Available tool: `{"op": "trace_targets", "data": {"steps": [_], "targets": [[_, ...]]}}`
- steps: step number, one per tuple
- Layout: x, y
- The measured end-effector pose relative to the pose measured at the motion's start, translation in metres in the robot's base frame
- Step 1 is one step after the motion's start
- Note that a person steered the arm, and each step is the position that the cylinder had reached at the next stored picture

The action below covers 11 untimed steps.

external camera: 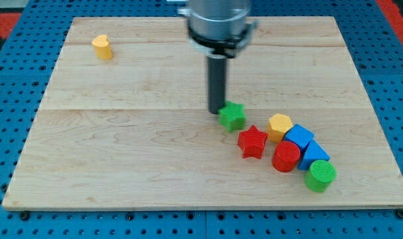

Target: Push the yellow heart to the group of blocks

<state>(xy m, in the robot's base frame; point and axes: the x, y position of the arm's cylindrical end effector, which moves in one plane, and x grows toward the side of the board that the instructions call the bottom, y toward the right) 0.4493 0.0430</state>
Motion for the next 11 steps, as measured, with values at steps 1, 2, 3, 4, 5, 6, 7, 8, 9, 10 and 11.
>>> {"op": "trace_targets", "data": {"steps": [1,2,3,4,5,6,7,8,9,10,11], "targets": [[0.002,0.008],[-0.02,0.004],[-0.095,-0.028],[-0.171,-0.099],[-0.19,-0.201],[-0.18,-0.272],[-0.129,-0.256],[-0.123,-0.266],[-0.158,-0.274],[-0.109,-0.301],[-0.066,-0.233]]}}
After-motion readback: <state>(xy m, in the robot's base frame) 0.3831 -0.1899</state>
